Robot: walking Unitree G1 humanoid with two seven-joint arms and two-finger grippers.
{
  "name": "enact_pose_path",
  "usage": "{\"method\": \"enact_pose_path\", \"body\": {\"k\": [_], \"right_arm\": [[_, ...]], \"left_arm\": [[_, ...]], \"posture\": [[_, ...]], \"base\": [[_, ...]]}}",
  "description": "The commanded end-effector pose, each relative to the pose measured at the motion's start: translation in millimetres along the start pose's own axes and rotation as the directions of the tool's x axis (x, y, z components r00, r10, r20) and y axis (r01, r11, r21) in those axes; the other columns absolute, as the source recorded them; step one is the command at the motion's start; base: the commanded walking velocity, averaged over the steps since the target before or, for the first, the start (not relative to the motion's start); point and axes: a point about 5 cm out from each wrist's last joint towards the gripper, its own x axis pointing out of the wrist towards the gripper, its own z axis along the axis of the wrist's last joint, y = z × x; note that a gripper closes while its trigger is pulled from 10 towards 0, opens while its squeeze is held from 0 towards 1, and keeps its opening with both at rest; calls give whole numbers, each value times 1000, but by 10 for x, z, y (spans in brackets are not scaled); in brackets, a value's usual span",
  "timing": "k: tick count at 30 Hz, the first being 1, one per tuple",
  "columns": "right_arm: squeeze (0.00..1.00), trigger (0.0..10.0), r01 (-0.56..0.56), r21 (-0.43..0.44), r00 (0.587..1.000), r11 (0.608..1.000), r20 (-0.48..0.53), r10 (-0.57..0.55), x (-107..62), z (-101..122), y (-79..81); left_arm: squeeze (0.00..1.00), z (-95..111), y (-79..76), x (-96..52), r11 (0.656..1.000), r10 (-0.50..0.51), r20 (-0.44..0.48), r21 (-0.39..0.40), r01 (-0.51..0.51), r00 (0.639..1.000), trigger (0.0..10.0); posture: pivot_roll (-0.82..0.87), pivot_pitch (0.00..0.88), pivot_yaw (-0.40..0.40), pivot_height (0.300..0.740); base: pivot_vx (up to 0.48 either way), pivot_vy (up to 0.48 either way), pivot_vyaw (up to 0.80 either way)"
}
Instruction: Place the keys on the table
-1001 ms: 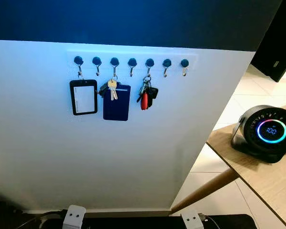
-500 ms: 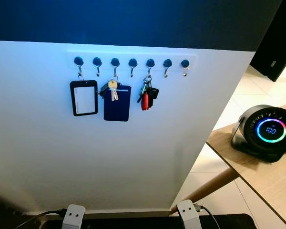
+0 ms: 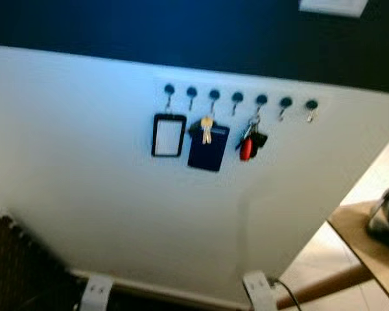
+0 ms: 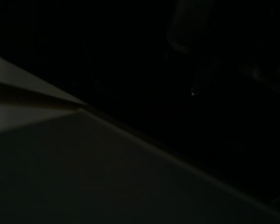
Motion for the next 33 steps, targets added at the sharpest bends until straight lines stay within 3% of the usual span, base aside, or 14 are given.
{"method": "enact_pose_path", "body": {"k": [1, 10, 16, 22, 33], "right_arm": [[0, 10000, 12, 30, 1000, 999, -21, -11, -19, -61, -16], [0, 10000, 11, 37, 1000, 999, -20, -10, -15, -54, -9], [0, 10000, 13, 44, 1000, 999, -22, -12, -15, -55, -13], [0, 10000, 17, 50, 1000, 999, -27, -15, -24, -80, -13], [0, 10000, 0, 58, 1000, 998, -7, 1, -13, -39, 3]], "left_arm": [[0, -112, -15, -54, 1000, -1, -38, -6, 1, 999, 10000], [0, -87, -6, -42, 1000, 0, -31, -8, 0, 1000, 10000], [0, -74, -43, -27, 998, -29, -39, 52, 31, 999, 10000], [0, -90, -39, -21, 1000, -8, -54, -2, 8, 999, 10000], [0, -100, -26, -36, 1000, -12, -50, 7, 12, 999, 10000]], "posture": [[132, 40, -55, 740], [134, 47, -55, 740], [132, 54, -52, 740], [128, 56, -50, 740], [124, 58, -52, 740]], "base": [[0, 0, 0], [0, 0, 0], [0, -240, 0], [0, -301, 0], [0, 0, 0]]}}
